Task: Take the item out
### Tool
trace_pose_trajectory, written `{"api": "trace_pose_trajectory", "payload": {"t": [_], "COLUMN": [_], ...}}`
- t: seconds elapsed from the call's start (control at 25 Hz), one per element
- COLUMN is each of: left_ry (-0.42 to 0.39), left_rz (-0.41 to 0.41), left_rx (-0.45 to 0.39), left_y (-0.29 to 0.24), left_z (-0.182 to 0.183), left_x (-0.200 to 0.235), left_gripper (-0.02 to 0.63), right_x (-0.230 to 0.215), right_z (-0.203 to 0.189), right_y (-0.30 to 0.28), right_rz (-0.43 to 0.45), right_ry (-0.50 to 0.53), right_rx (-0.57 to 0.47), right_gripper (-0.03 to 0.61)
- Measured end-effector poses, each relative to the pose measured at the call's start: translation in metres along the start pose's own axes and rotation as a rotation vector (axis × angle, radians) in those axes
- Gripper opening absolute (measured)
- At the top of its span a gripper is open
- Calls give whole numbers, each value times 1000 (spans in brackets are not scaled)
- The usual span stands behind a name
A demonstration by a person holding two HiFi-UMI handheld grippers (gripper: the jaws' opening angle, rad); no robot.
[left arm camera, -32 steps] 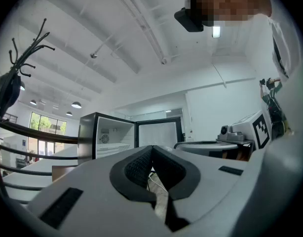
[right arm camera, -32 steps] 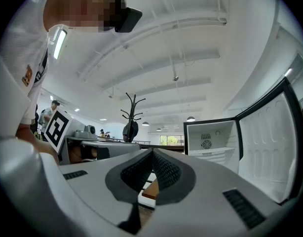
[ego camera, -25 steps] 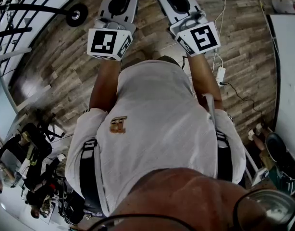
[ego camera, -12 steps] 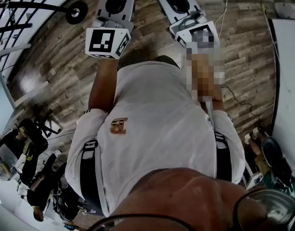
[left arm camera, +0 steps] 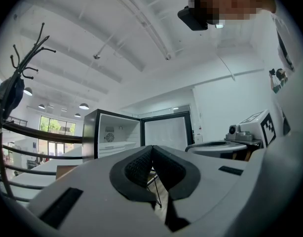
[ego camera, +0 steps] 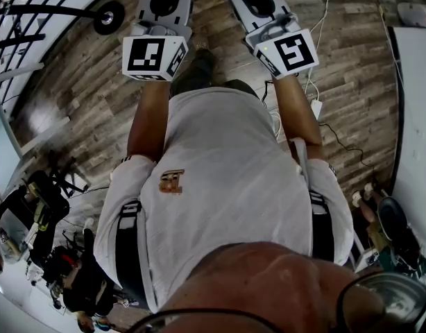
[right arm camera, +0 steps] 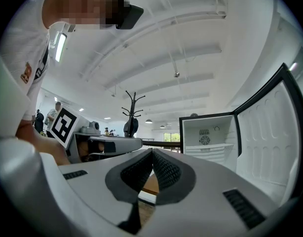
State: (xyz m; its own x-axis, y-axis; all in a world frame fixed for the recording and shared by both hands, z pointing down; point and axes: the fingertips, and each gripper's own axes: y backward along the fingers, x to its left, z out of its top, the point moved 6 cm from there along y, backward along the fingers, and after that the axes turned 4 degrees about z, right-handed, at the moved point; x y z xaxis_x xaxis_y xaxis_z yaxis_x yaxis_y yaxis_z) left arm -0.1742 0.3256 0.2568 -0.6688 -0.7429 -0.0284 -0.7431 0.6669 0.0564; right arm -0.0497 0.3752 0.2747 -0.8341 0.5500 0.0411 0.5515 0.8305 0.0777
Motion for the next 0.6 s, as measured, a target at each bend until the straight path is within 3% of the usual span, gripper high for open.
{"api": "trace_pose_trajectory", "payload": {"t": [0.28, 0.6], "left_ry": [8, 16], "left_rz": [-6, 2], "left_rx": [-11, -6], "left_y": [-45, -105], "left_z": [-10, -22], "left_x": [17, 71], "left_gripper": [18, 18], "right_x": [-40, -93], "right_z": [-9, -21], "right_y": [-20, -81], "right_rz": [-13, -14], "right_ry": [13, 17], "right_rx": [19, 35], "right_gripper": [34, 33]}}
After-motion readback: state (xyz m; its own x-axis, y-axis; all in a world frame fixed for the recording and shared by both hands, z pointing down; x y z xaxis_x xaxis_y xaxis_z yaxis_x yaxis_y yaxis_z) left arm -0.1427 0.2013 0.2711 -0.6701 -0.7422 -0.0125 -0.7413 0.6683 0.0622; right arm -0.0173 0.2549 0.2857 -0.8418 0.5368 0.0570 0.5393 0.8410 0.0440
